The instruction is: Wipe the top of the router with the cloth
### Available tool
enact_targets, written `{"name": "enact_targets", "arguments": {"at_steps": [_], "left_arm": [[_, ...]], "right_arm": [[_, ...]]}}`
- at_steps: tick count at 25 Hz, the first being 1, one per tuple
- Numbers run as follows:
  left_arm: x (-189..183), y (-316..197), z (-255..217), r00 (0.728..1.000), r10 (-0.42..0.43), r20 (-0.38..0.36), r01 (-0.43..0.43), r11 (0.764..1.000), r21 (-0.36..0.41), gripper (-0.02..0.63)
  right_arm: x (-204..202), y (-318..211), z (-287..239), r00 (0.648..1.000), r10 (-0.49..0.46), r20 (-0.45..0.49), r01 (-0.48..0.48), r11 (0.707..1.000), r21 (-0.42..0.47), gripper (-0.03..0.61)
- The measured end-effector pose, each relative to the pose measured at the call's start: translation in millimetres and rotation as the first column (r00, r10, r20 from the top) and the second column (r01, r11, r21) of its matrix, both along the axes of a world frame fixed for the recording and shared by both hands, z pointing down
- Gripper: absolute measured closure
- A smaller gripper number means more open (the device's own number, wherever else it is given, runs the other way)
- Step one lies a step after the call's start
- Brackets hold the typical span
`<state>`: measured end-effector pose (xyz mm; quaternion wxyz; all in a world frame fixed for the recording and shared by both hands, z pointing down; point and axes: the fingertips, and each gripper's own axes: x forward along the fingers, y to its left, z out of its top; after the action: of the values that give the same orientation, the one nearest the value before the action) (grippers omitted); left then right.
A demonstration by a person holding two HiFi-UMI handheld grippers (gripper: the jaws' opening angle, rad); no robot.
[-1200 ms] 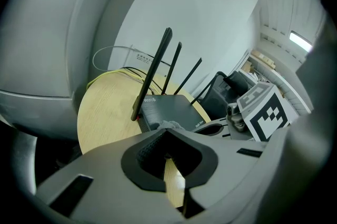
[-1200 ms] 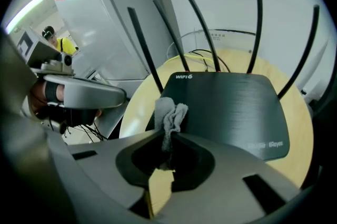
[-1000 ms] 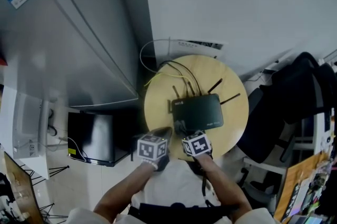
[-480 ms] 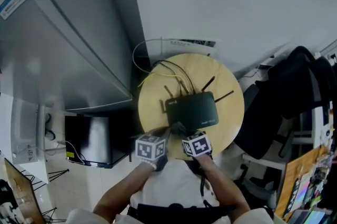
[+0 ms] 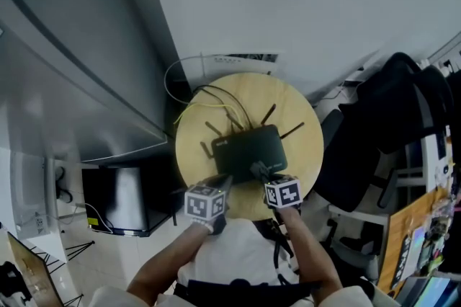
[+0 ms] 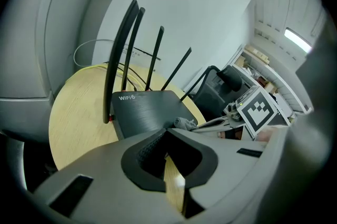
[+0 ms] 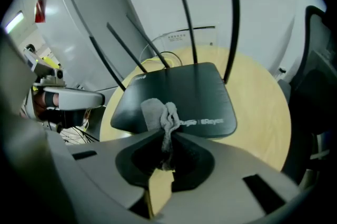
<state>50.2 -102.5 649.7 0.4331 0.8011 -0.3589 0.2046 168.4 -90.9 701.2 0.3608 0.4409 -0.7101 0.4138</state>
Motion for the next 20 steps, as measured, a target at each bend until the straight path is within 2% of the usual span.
{"name": "enact_targets", "arguments": {"at_steps": [10,17,20], "left_arm": [[39.9,-7.9,1.2,0.997,0.077,0.001,-0.077,0.997,-0.013,0.615],[62.2,-18.5,1.7,0.994,0.11,0.002,-0.11,0.994,-0.016,0.615],[69.4,-22.7,0.9,0.993,0.12,-0.001,-0.12,0.993,-0.015,0.615]], "right_arm": [[77.4,-6.2,3.6,0.989,0.147,-0.031,-0.147,0.989,0.002,0.541],[98.9,-9.4,8.5,0.983,0.179,-0.031,-0.179,0.984,-0.014,0.541],[99.3,-14.0,-2.2,0.984,0.178,0.007,-0.178,0.984,0.001,0.541]]}}
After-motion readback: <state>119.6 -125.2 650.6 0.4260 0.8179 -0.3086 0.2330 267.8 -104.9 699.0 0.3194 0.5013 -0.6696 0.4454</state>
